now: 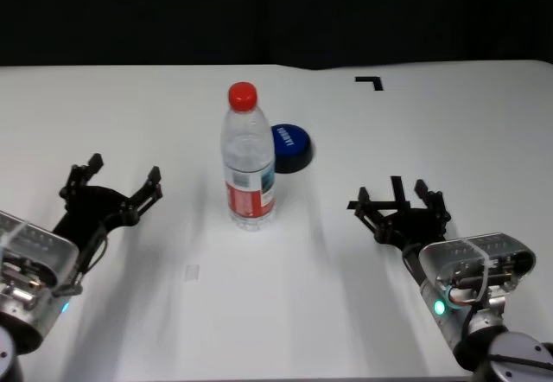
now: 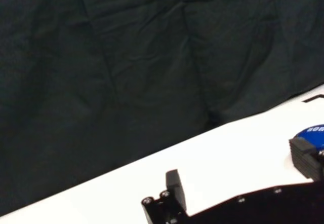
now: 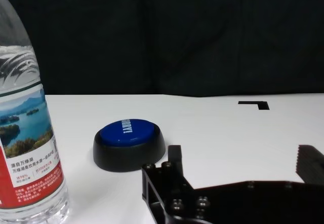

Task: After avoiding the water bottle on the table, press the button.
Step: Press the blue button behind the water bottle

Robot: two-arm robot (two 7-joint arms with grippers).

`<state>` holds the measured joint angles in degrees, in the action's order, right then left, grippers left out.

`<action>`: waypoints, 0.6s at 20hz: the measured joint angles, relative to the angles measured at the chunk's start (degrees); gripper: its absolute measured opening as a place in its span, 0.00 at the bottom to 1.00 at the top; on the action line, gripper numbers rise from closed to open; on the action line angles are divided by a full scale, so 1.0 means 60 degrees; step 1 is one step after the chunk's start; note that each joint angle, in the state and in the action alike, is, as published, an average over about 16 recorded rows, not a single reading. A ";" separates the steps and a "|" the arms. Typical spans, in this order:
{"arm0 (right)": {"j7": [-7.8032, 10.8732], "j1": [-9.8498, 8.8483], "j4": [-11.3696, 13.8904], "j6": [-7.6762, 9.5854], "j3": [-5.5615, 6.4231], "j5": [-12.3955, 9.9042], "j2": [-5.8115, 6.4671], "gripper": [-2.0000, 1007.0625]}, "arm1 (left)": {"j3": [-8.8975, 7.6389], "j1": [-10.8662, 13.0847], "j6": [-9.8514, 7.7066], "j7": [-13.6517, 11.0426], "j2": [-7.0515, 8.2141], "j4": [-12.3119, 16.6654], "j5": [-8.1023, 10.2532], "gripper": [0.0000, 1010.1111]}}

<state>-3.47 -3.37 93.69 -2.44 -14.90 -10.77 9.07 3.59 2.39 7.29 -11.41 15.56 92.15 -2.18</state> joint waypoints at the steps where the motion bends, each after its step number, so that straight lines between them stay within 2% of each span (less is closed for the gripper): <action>1: 0.0000 0.0000 0.0000 0.0000 0.0000 0.0000 0.0000 1.00 | 0.0005 -0.0041 -0.0002 -0.0013 0.0012 -0.0043 0.0016 0.99; 12: 0.0000 0.0000 0.0000 0.0000 0.0000 0.0000 0.0000 1.00 | 0.0137 -0.0657 0.0069 -0.0208 0.0133 -0.0659 0.0187 0.99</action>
<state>-3.47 -3.37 93.69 -2.44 -14.90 -10.76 9.07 4.41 -1.55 7.70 -12.66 16.36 88.20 -1.06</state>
